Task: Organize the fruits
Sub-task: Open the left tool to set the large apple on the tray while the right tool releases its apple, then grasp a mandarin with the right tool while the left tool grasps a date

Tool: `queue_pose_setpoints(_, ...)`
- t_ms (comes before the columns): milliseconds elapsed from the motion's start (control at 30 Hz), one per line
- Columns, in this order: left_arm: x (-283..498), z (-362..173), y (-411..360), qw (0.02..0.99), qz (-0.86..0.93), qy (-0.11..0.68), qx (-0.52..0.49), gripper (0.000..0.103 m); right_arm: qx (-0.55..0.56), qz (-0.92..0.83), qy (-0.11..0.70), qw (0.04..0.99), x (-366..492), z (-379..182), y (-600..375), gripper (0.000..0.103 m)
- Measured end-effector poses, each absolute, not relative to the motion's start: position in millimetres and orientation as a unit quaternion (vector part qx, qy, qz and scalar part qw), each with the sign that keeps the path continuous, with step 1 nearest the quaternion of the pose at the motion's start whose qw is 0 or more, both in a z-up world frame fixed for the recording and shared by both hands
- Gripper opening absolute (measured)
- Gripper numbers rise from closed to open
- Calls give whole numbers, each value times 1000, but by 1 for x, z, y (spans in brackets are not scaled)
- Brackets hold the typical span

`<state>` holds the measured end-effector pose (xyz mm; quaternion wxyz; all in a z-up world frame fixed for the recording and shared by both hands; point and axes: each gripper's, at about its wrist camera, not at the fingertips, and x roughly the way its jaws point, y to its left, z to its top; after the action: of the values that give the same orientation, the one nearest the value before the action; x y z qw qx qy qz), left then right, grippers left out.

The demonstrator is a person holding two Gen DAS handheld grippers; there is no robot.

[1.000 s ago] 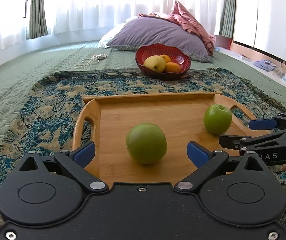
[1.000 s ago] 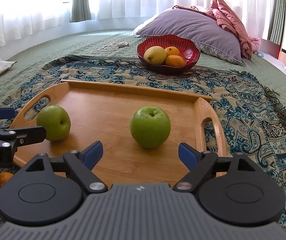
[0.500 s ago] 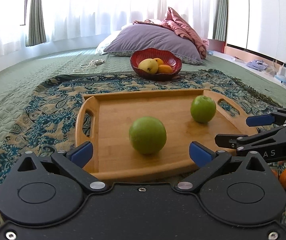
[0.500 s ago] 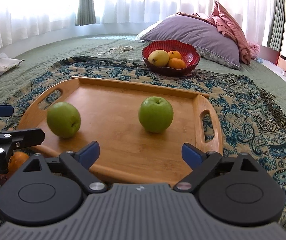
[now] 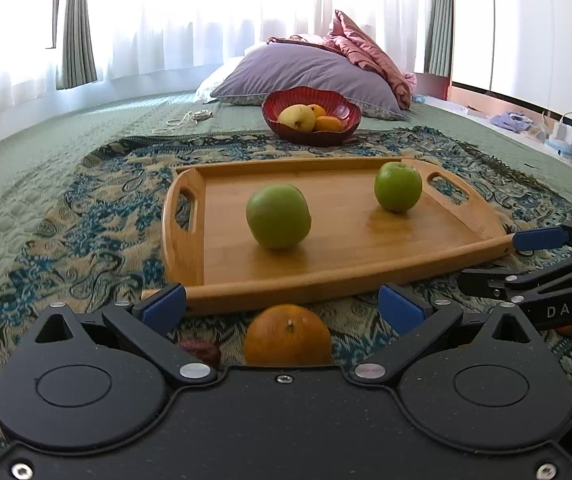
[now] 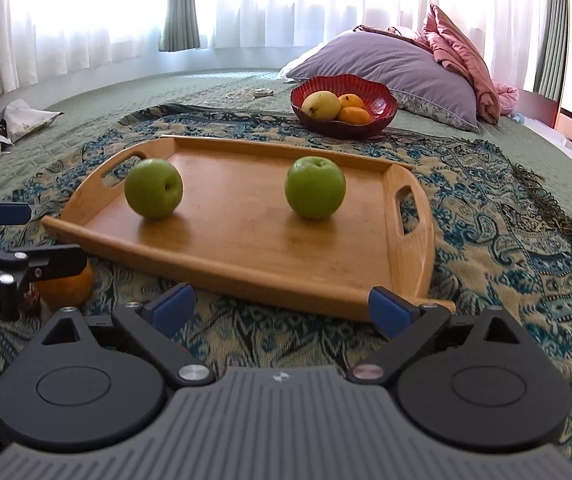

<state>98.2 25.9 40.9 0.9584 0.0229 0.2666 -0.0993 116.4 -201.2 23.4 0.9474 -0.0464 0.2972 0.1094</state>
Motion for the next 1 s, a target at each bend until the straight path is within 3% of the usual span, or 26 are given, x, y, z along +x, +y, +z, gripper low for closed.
queue_pose_setpoints(633,63,27,35,955,-101,278,17,102,-73,135,277,948,68,19,-197,100)
queue_pose_setpoints(833,55,25,36,954,-104,279,19,93,-65,147,279,947,62,15,-193,100)
queue_pose_setpoints(1000,49,21,39,954,-97,283,20,76,-66,154,279,946,57,13,-187,100)
